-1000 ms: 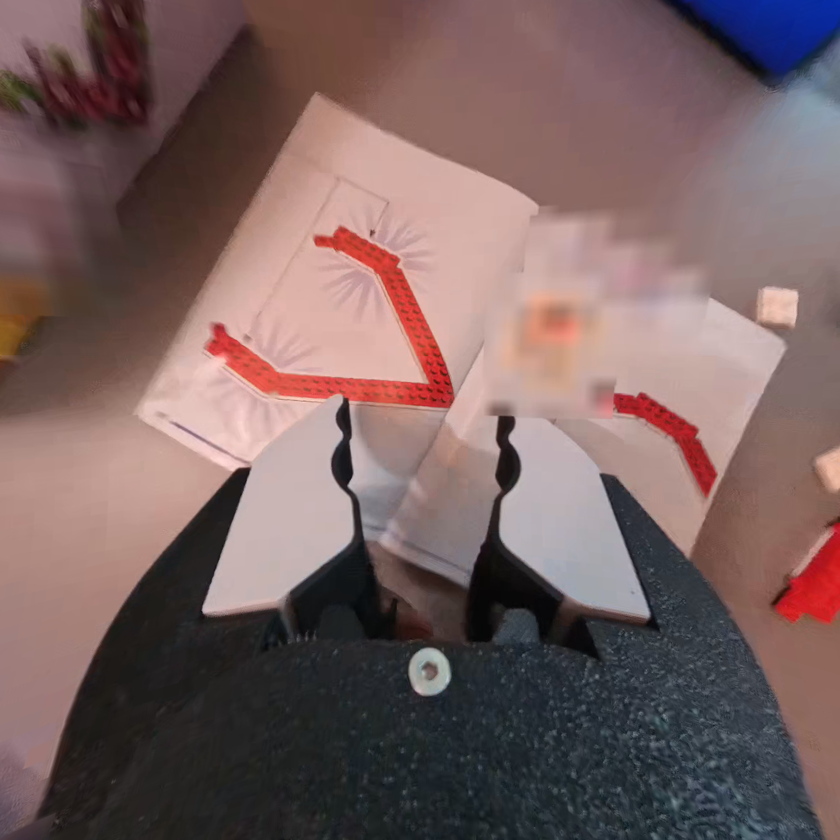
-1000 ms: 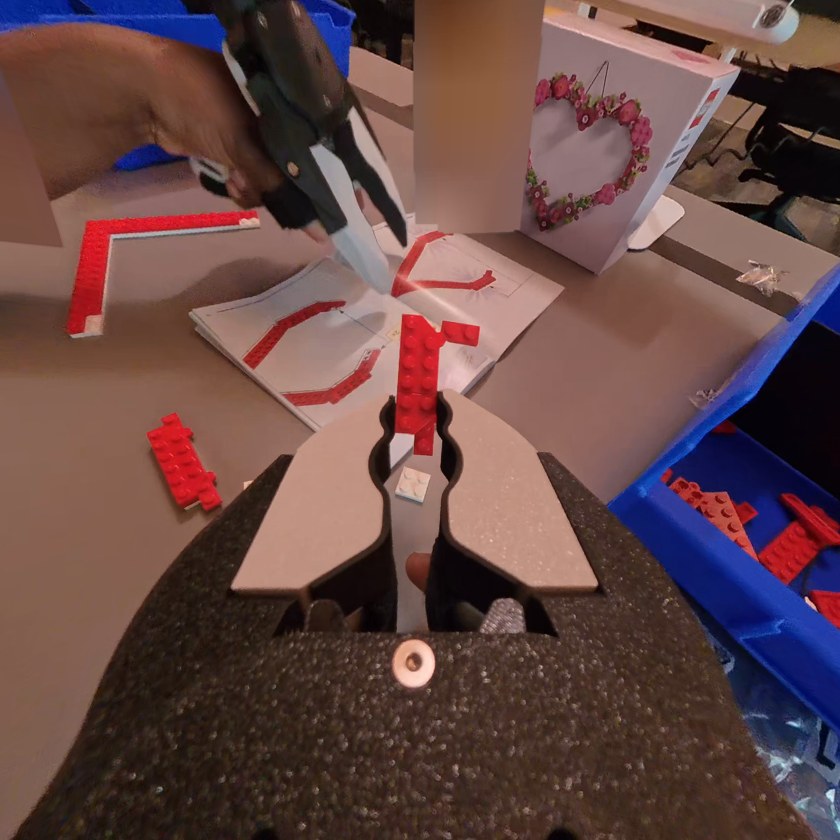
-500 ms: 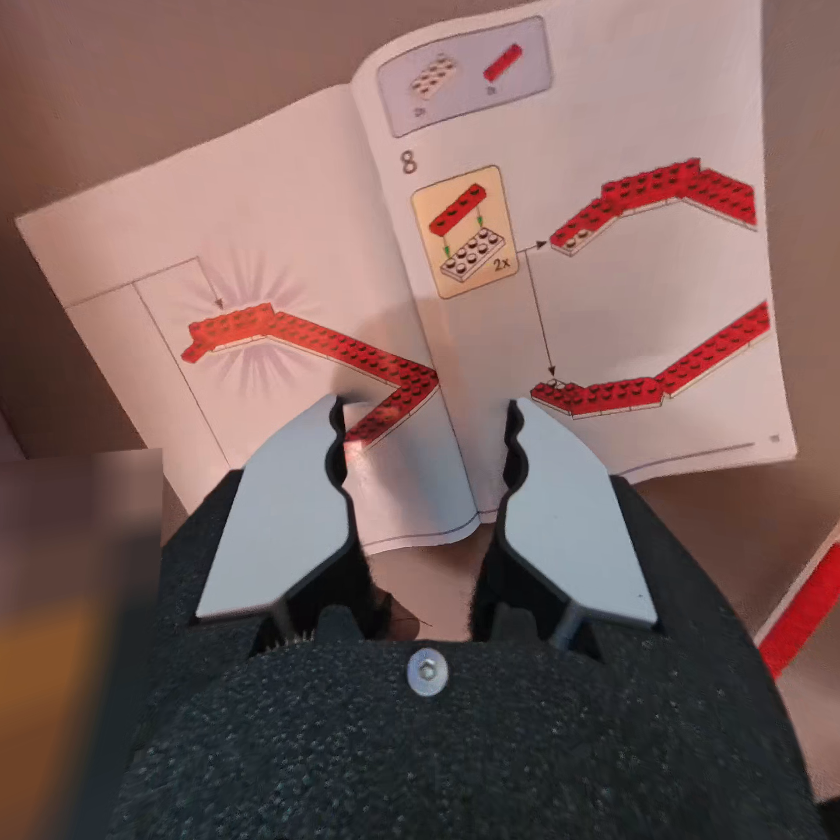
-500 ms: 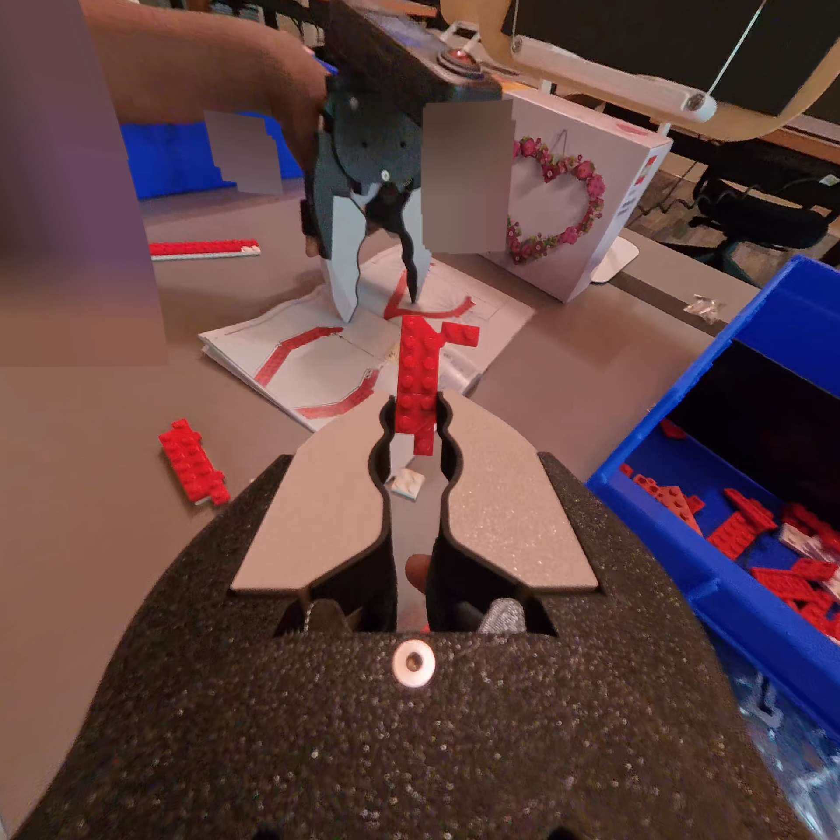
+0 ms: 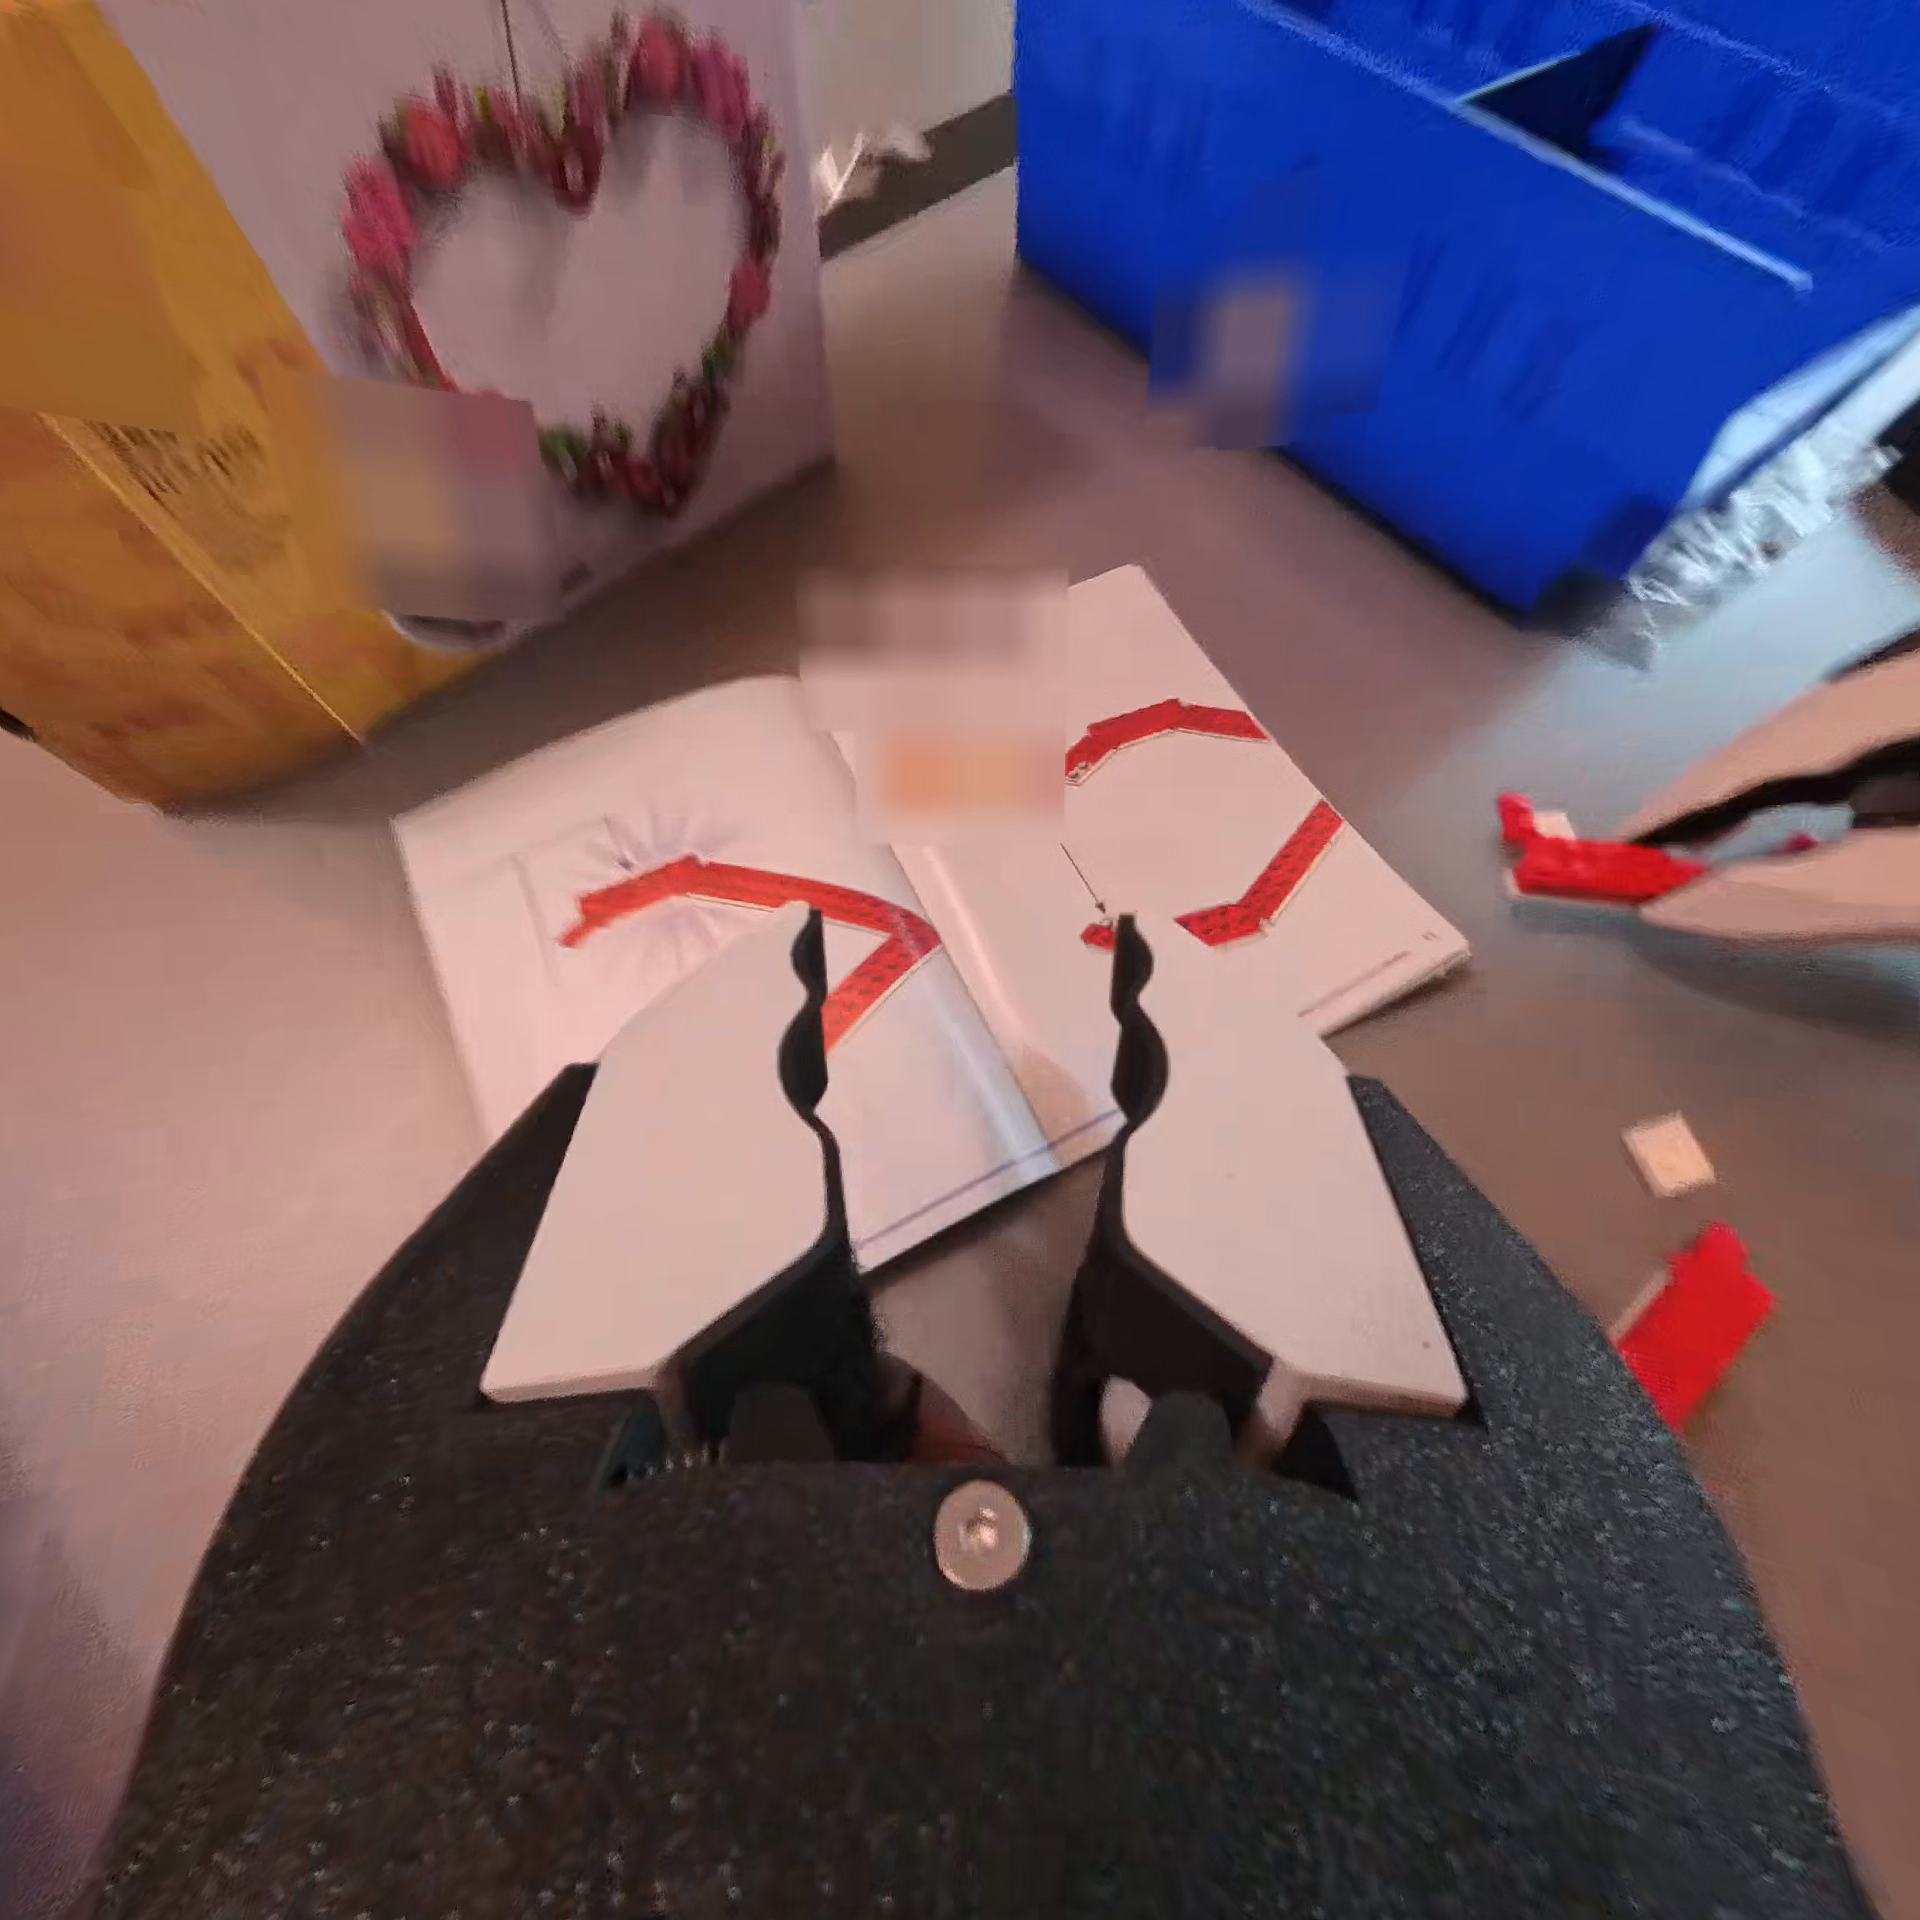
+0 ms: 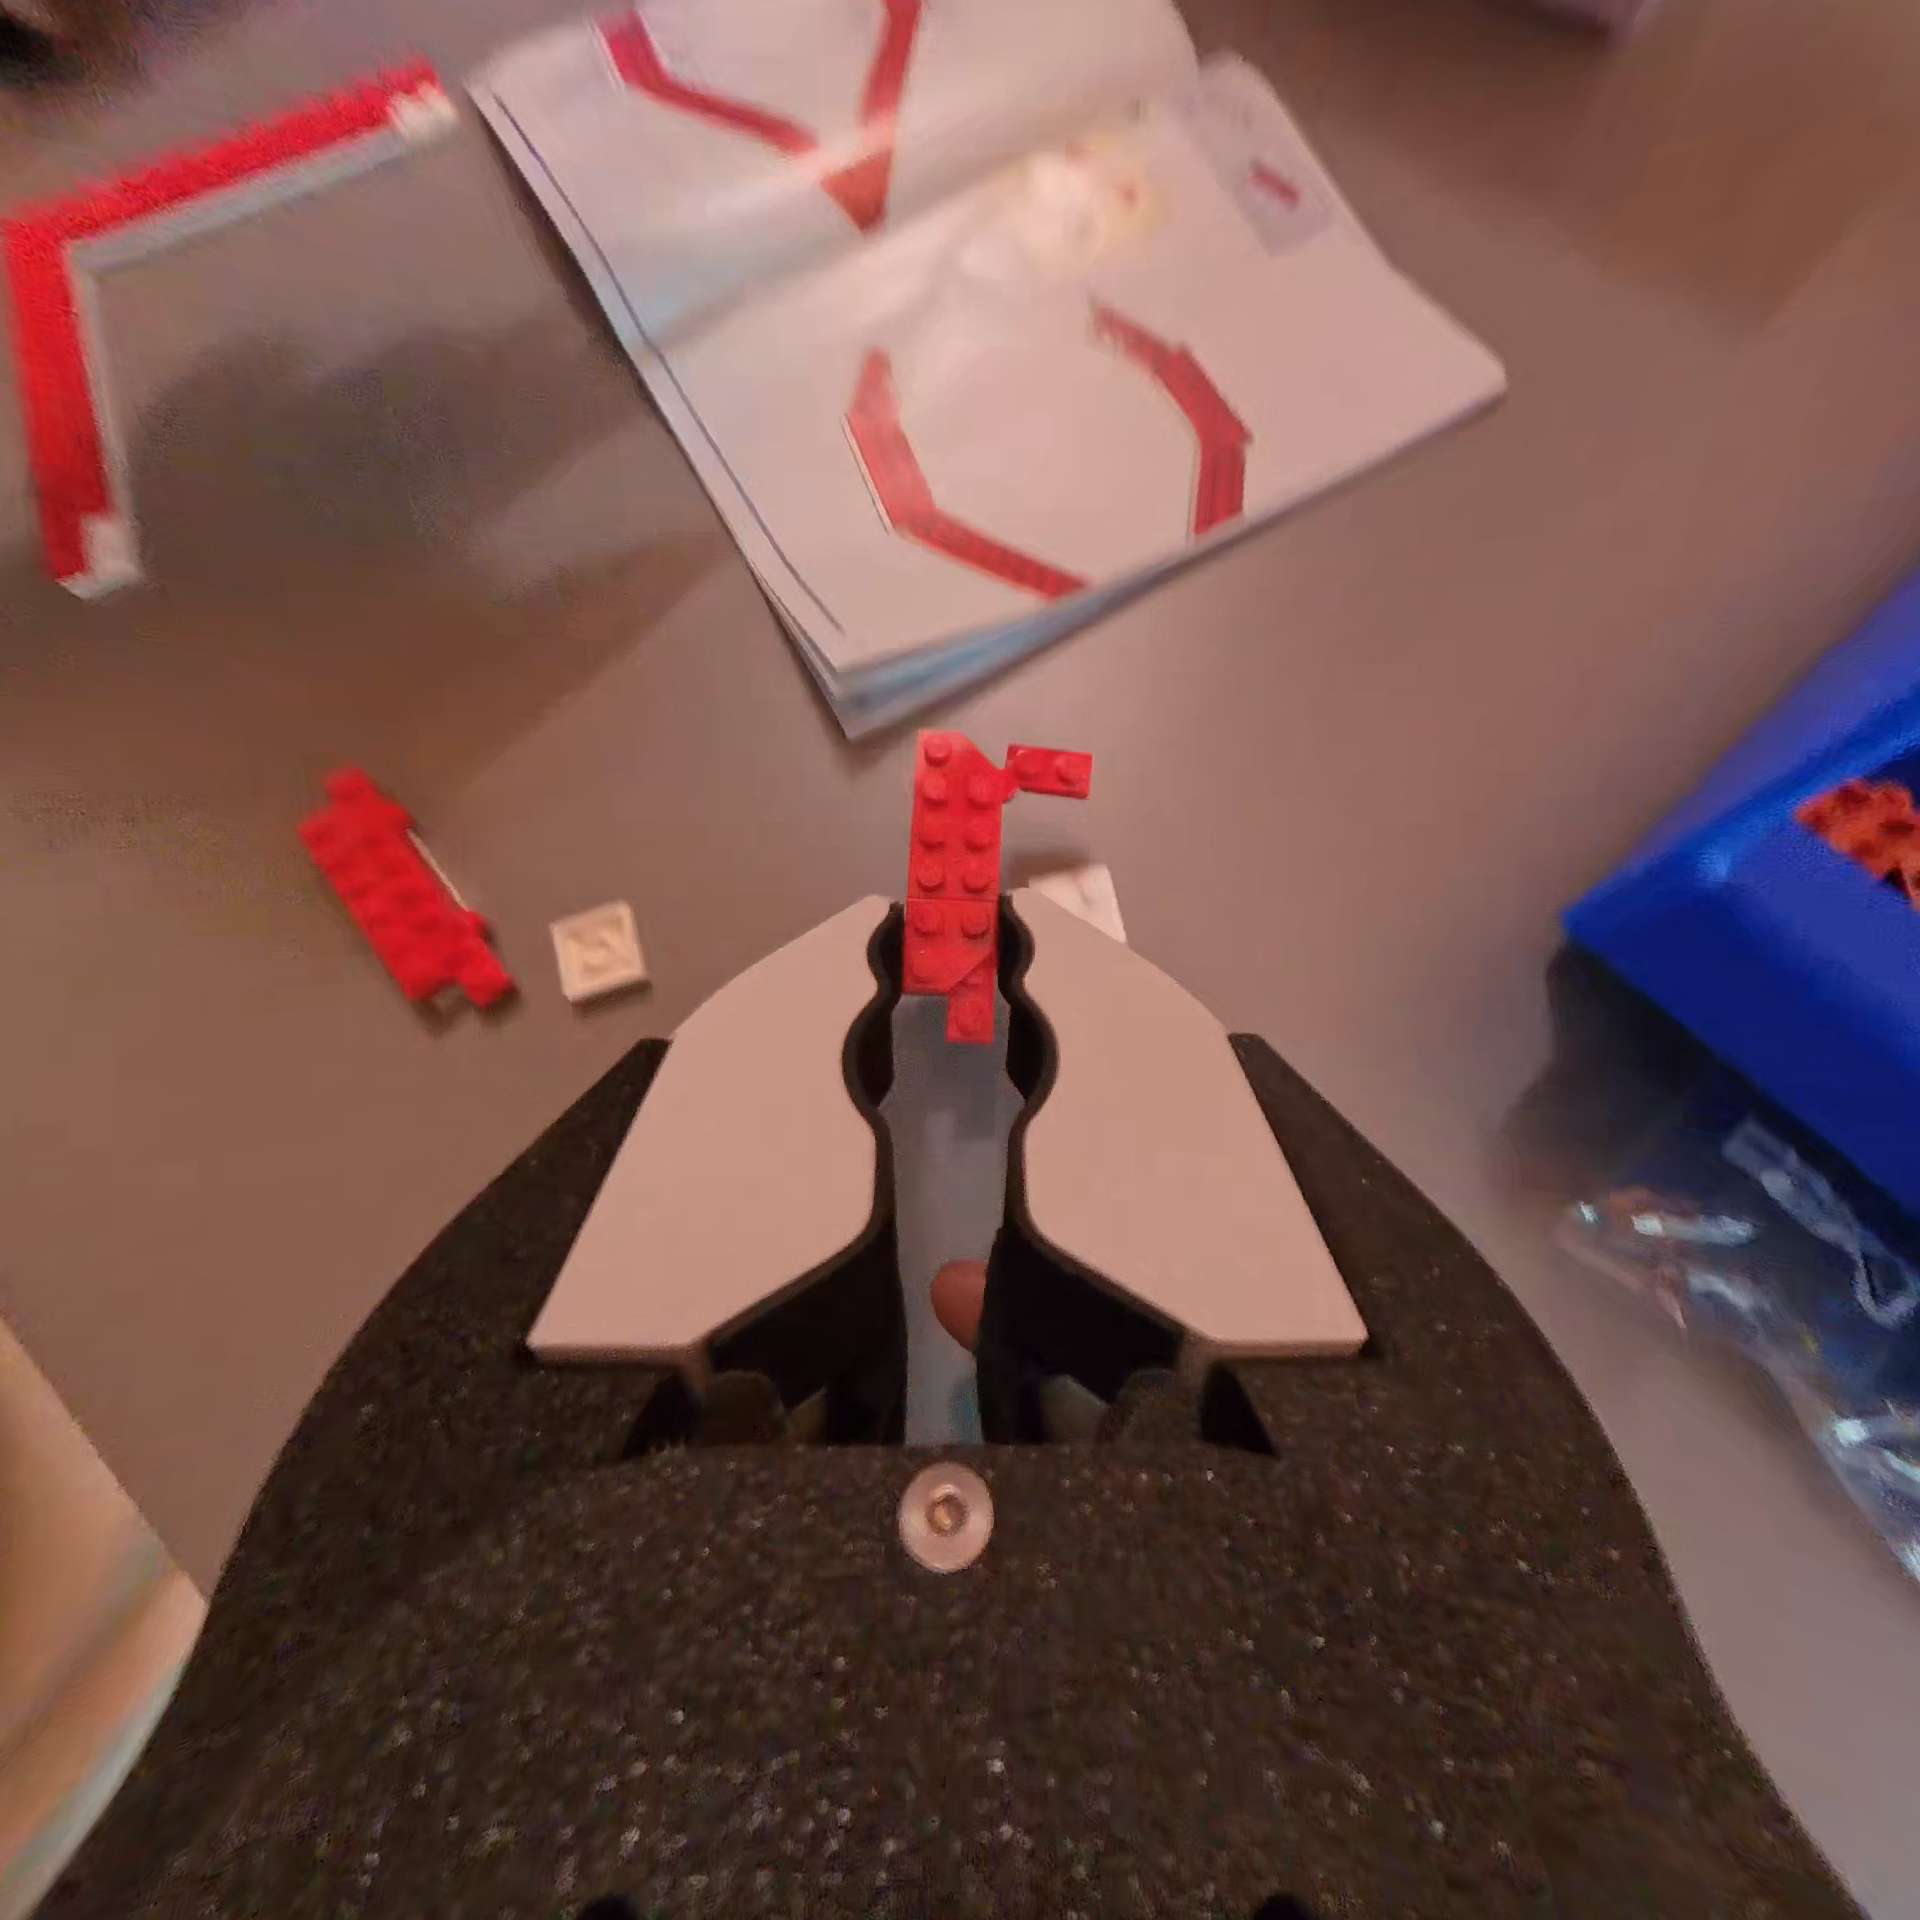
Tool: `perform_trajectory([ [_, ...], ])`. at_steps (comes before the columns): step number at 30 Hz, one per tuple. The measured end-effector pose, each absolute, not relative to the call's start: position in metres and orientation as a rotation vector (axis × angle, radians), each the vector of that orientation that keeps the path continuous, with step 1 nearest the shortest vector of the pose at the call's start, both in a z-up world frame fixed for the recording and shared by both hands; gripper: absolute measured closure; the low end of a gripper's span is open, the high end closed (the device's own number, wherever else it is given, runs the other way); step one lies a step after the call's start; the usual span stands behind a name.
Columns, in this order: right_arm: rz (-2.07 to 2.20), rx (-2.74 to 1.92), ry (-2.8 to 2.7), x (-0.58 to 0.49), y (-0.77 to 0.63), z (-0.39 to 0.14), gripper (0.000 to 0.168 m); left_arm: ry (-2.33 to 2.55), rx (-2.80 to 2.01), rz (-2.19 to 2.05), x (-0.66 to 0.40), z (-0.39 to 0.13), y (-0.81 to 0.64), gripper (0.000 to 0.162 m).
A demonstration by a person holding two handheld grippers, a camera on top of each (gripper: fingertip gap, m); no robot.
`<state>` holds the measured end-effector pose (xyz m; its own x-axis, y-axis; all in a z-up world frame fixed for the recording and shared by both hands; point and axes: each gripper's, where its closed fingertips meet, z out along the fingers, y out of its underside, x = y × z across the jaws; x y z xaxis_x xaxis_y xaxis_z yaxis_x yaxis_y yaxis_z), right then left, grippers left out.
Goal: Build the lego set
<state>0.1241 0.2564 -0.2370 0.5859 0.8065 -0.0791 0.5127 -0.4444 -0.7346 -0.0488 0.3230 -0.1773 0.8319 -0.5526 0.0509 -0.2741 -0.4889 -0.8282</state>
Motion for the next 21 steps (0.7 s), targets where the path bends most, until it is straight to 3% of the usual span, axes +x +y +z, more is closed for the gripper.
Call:
perform_trajectory([
  [2, 0.536, -2.183, -1.068, 0.132, 0.252, -0.245, 0.148, 0.721, -2.113, -0.33, -0.065, -0.168, 0.316, 0.107],
  [3, 0.545, -2.209, -1.071, 0.133, 0.25, -0.246, 0.136, 0.756, -2.134, -0.282, -0.075, -0.17, 0.315, 0.108],
  [4, 0.535, -2.237, -1.058, 0.135, 0.251, -0.245, 0.126, 0.779, -2.147, -0.23, -0.084, -0.175, 0.318, 0.11],
  [6, 0.507, -2.223, -1.045, 0.132, 0.258, -0.232, 0.123, 0.853, -2.156, -0.165, -0.092, -0.189, 0.321, 0.121],
  [10, 0.535, -2.042, -1.073, 0.083, 0.274, -0.198, 0.149, 0.993, -2.169, -0.14, -0.08, -0.218, 0.326, 0.143],
  [13, 0.582, -2.107, -1.084, 0.042, 0.282, -0.215, 0.166, 1.114, -2.178, -0.014, -0.074, -0.238, 0.329, 0.153],
  [17, 0.585, -2.303, -1.099, 0.036, 0.286, -0.253, 0.168, 1.136, -2.275, 0.008, -0.073, -0.251, 0.315, 0.162],
  [21, 0.521, -2.238, -1.134, 0.057, 0.296, -0.253, 0.168, 1.055, -2.343, -0.126, -0.065, -0.252, 0.296, 0.162],
])
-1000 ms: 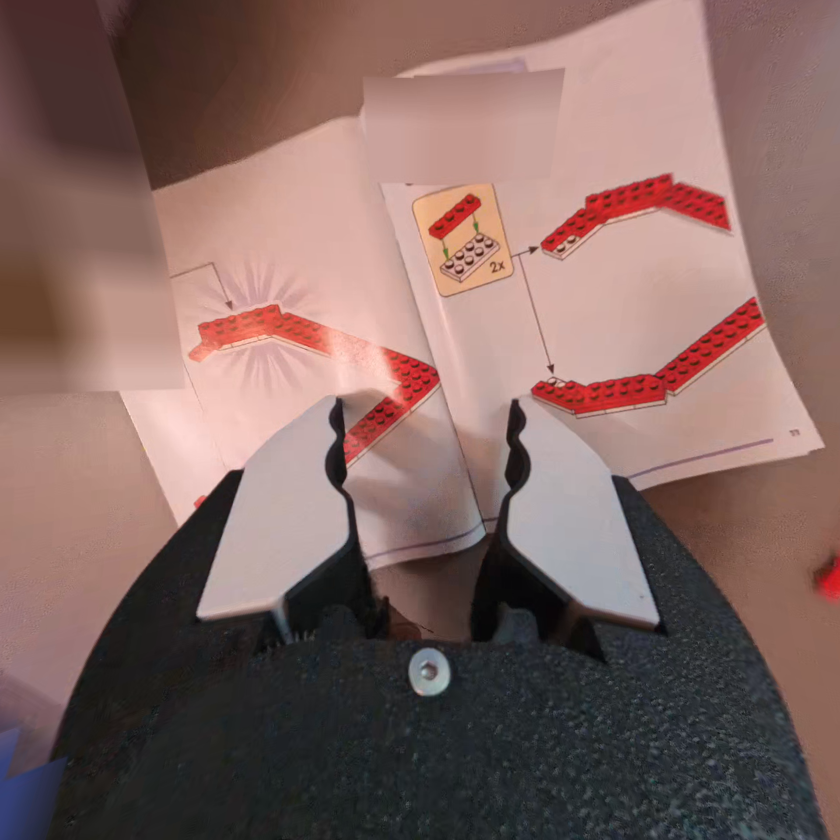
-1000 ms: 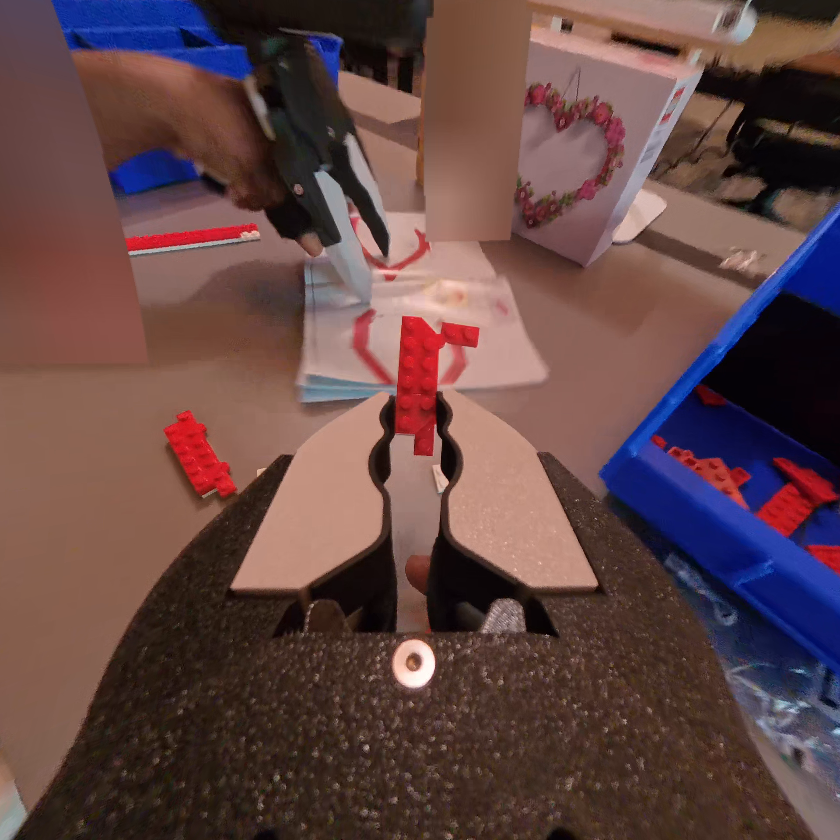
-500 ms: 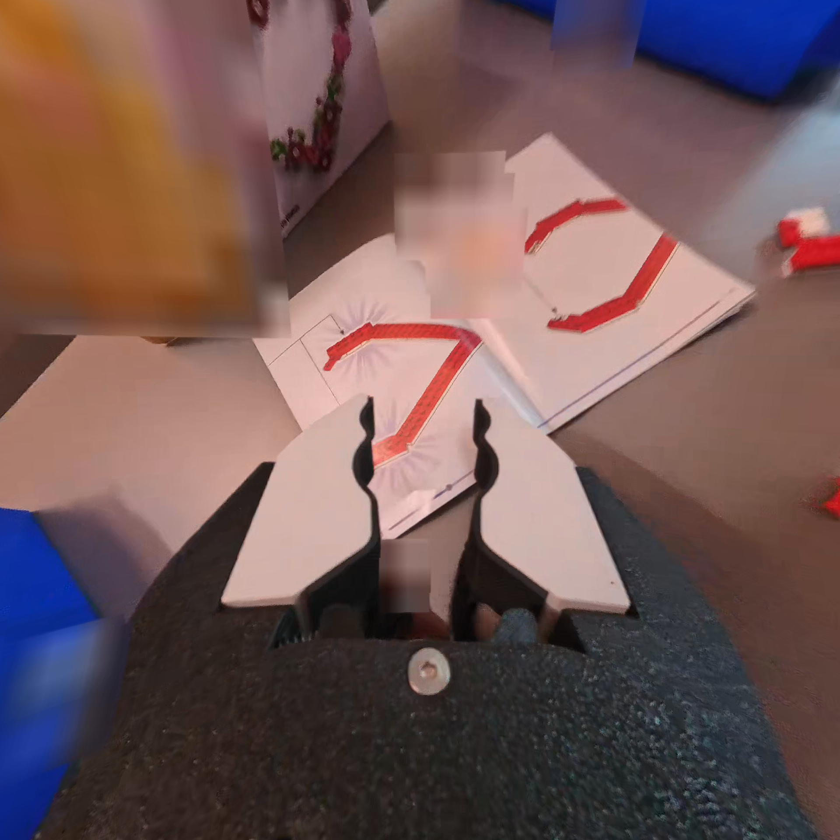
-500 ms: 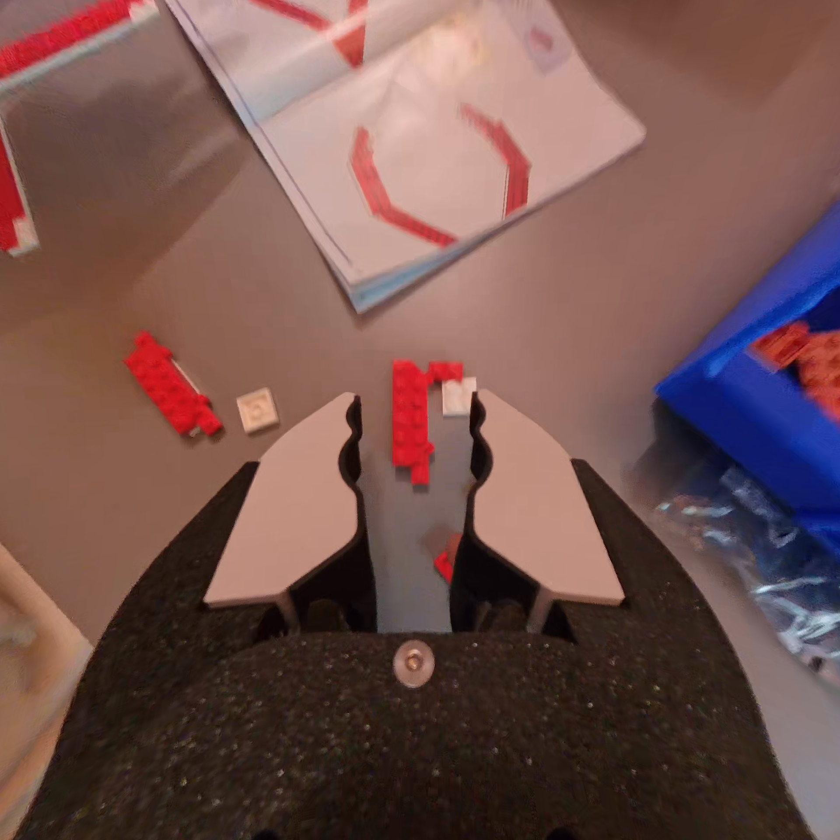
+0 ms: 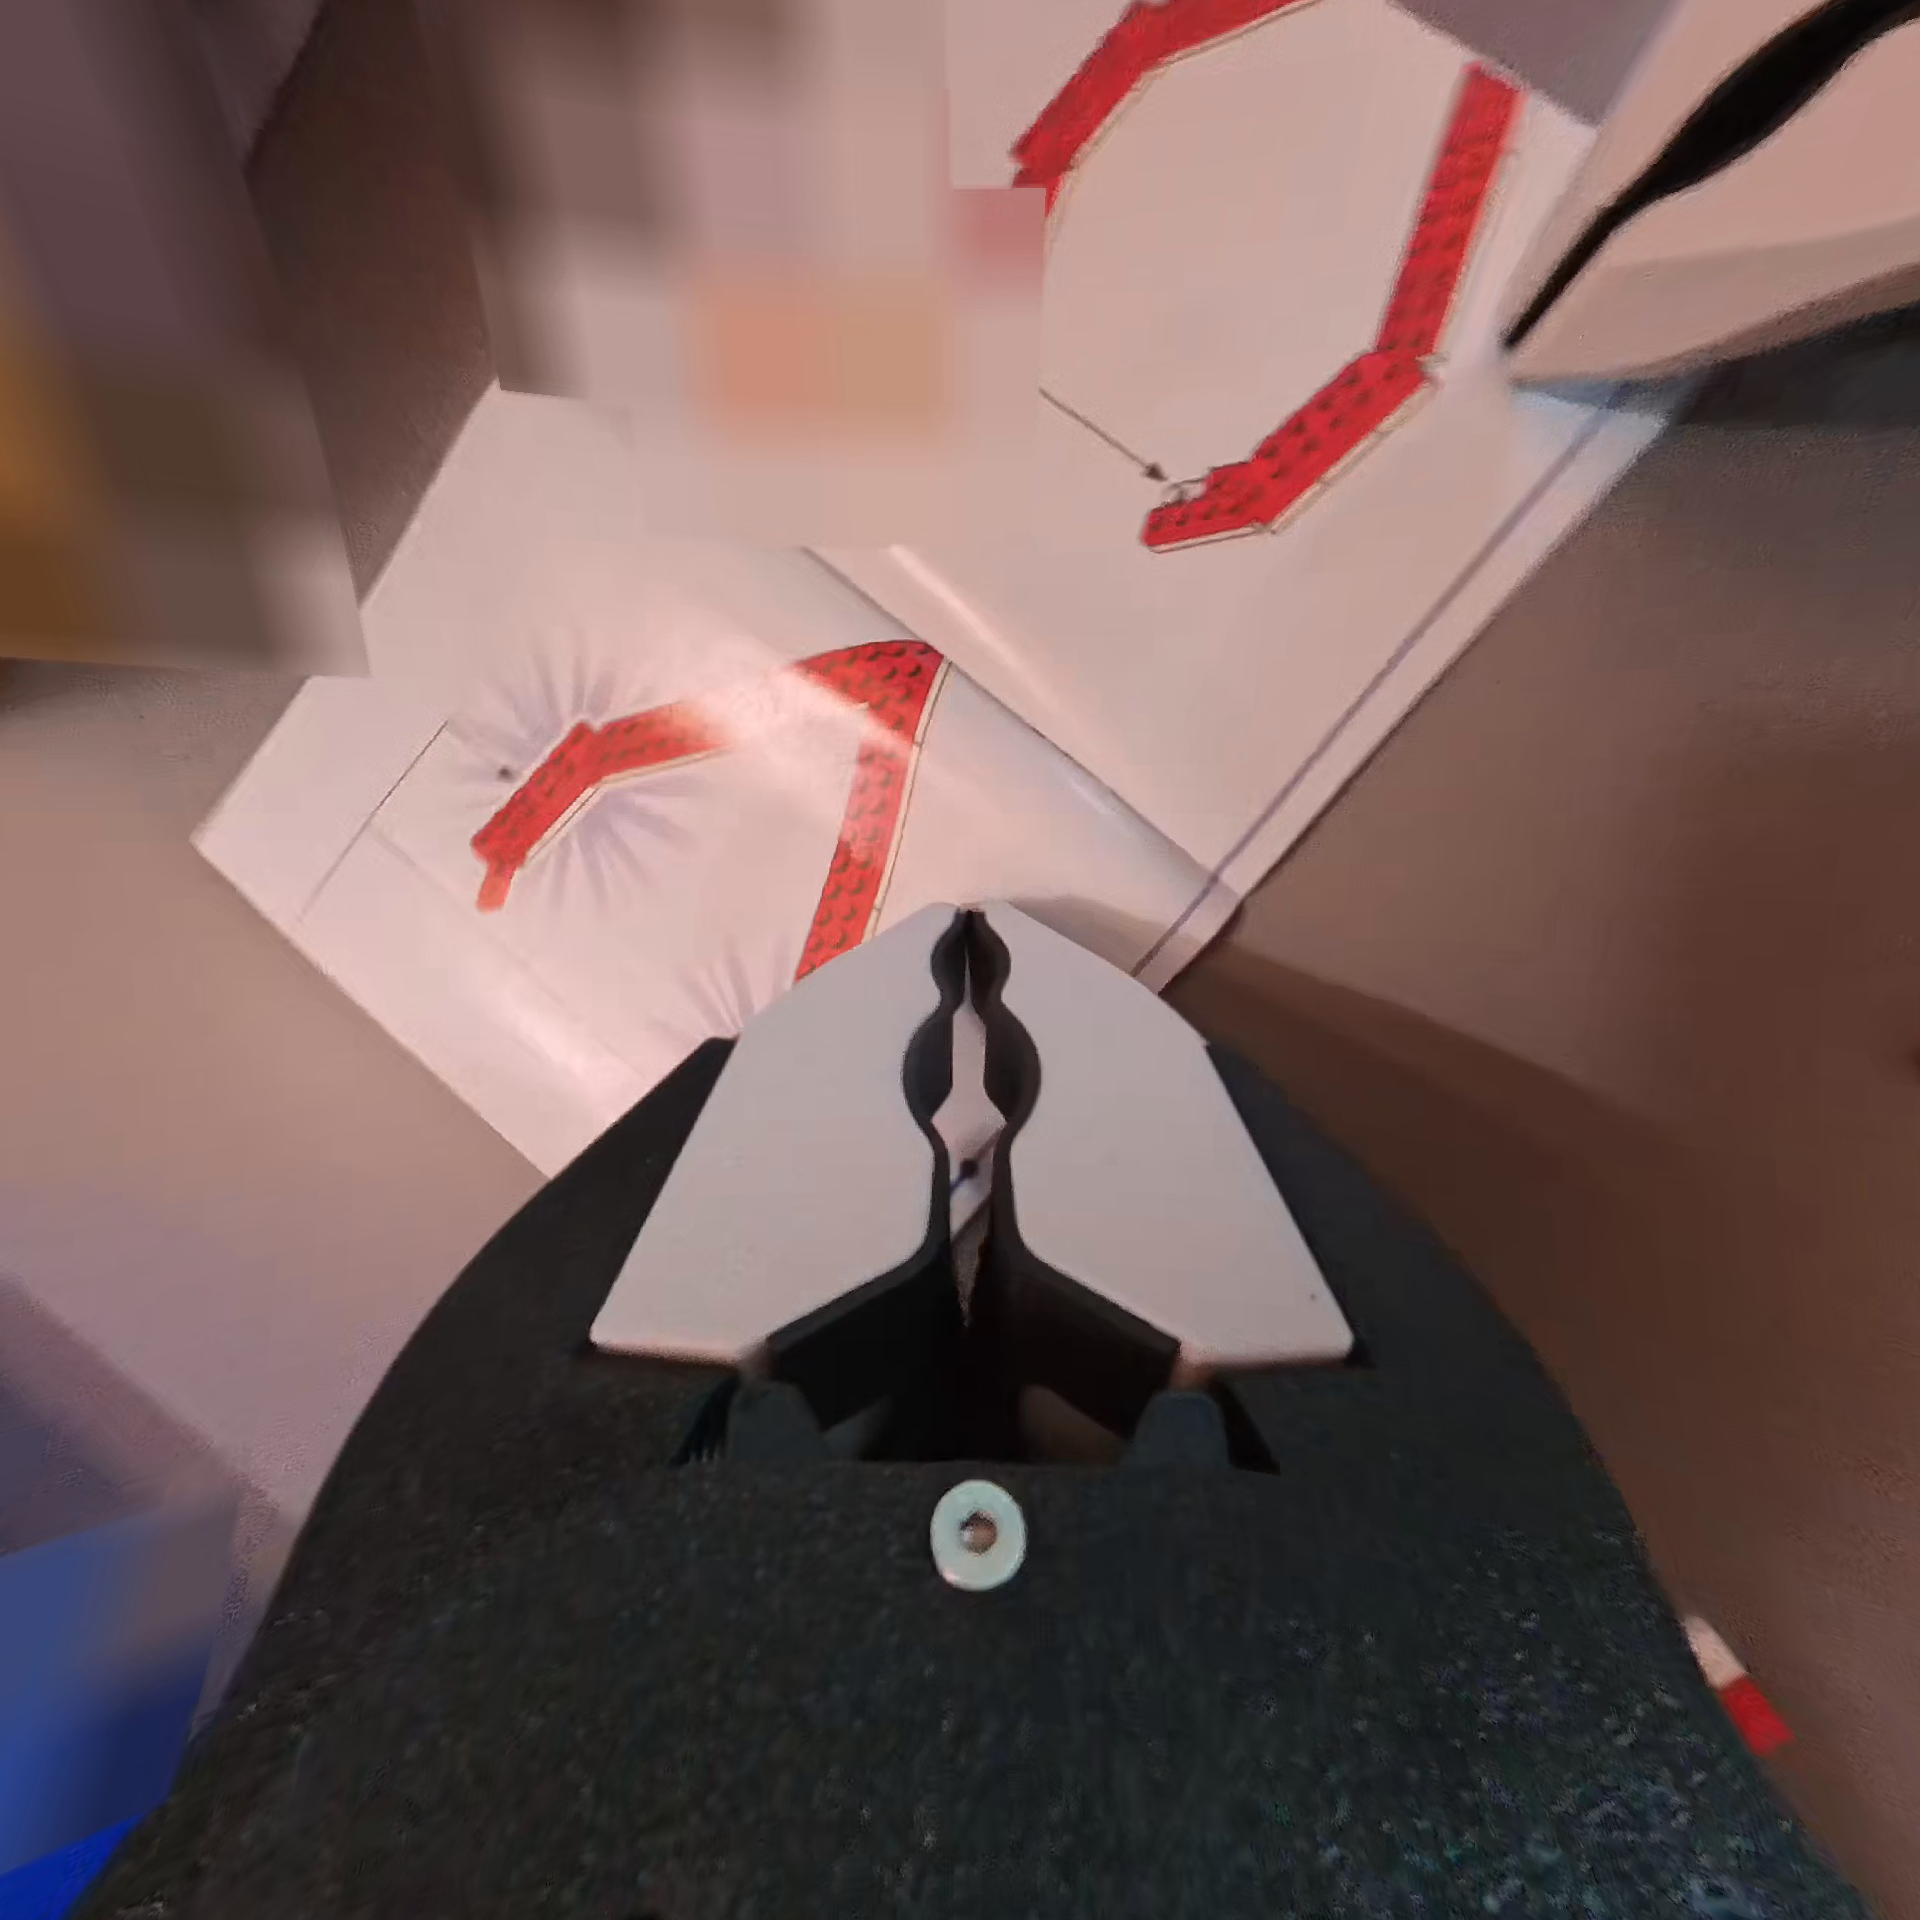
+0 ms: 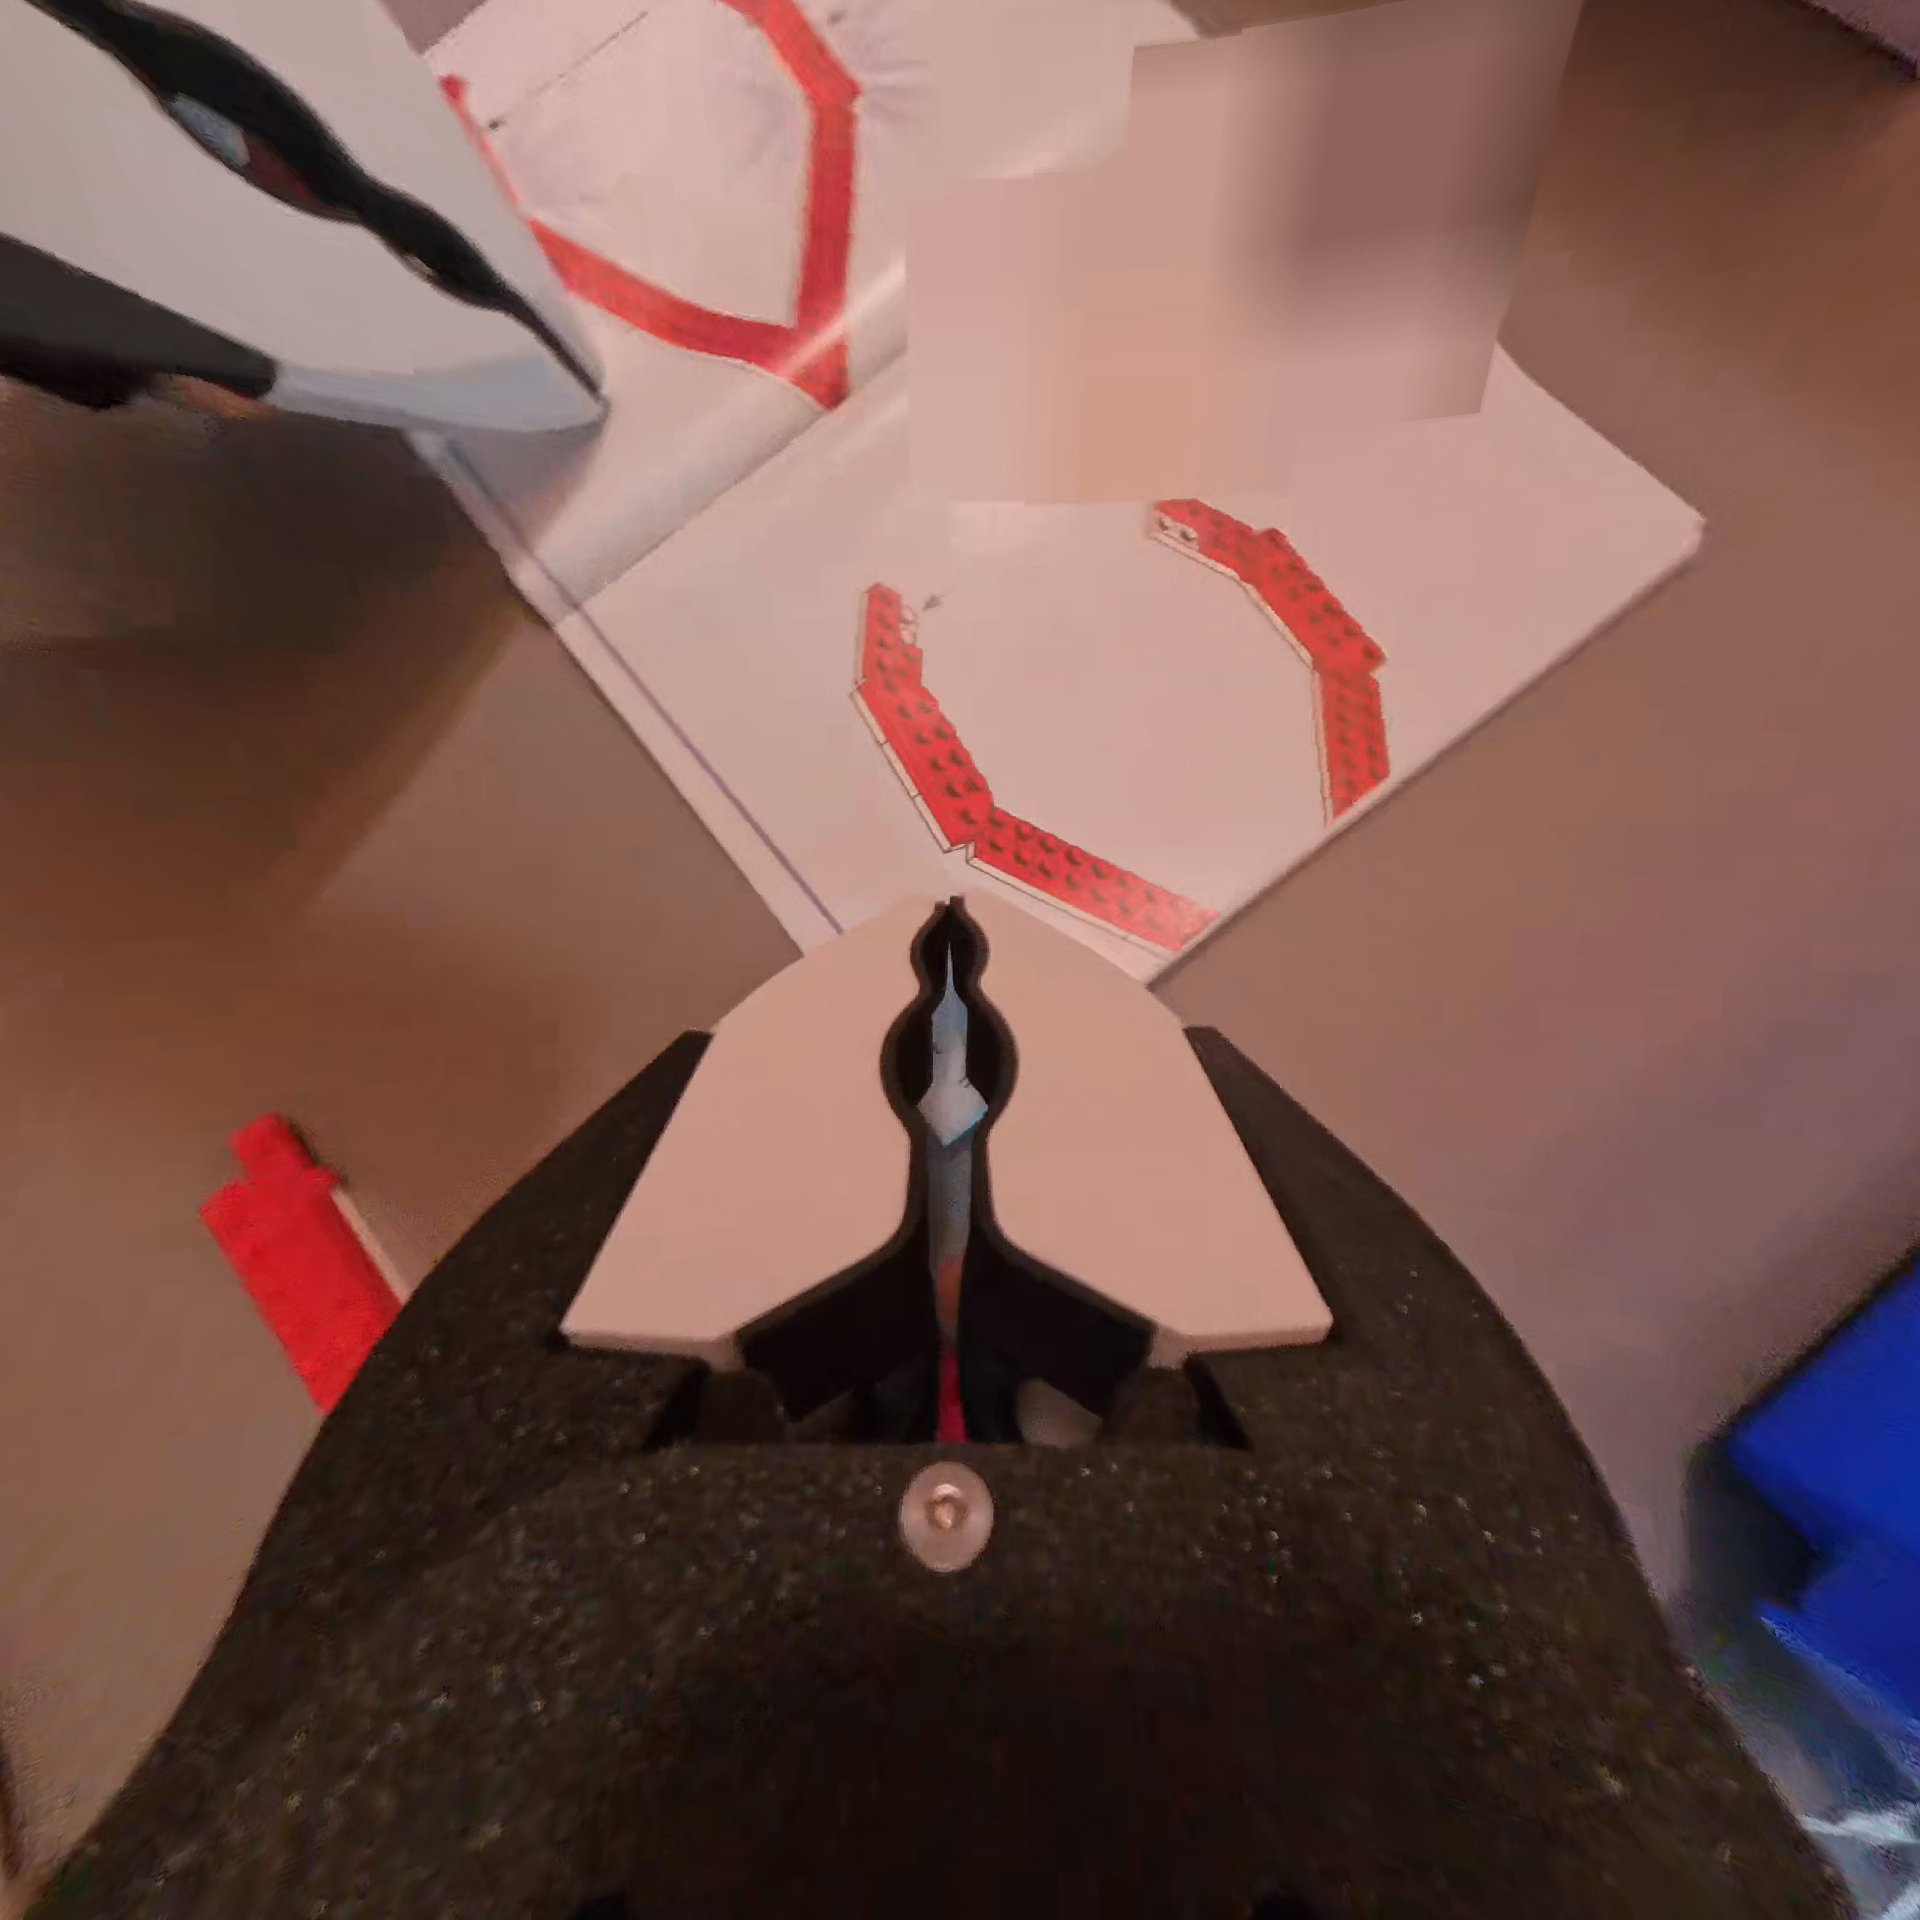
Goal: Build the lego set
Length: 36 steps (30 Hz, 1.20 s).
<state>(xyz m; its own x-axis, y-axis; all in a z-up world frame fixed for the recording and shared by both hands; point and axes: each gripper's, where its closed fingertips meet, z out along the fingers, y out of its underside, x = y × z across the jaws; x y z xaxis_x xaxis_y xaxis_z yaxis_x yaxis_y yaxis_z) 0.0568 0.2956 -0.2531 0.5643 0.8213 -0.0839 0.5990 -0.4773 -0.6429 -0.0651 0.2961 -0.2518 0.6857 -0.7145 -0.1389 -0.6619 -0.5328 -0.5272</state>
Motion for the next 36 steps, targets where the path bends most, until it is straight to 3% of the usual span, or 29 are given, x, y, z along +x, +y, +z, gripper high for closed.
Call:
perform_trajectory([
  [7, 0.514, -2.218, -1.16, 0.072, 0.309, -0.253, 0.168, 1.02, -2.311, -0.287, -0.048, -0.247, 0.282, 0.158],
  [12, 0.581, -2.092, -1.069, 0.068, 0.317, -0.231, 0.167, 0.716, -2.062, -0.45, -0.075, -0.18, 0.303, 0.145],
  [16, 0.722, -1.997, -1.034, 0.046, 0.319, -0.214, 0.162, 0.519, -1.939, -0.561, -0.105, -0.151, 0.309, 0.145],
  [21, 0.703, -1.966, -1.178, 0.007, 0.31, -0.216, 0.161, 0.575, -1.94, -0.506, -0.111, -0.165, 0.303, 0.144],
  [25, 0.751, -1.91, -1.315, -0.032, 0.291, -0.22, 0.16, 0.805, -2.127, -0.232, -0.125, -0.206, 0.296, 0.14],
  [28, 0.679, -1.917, -1.4, -0.048, 0.291, -0.232, 0.156, 1.014, -2.133, -0.184, -0.118, -0.227, 0.284, 0.124],
  [36, 0.663, -1.948, -1.389, -0.069, 0.303, -0.248, 0.141, 0.945, -2.174, -0.286, -0.119, -0.237, 0.287, 0.127],
])
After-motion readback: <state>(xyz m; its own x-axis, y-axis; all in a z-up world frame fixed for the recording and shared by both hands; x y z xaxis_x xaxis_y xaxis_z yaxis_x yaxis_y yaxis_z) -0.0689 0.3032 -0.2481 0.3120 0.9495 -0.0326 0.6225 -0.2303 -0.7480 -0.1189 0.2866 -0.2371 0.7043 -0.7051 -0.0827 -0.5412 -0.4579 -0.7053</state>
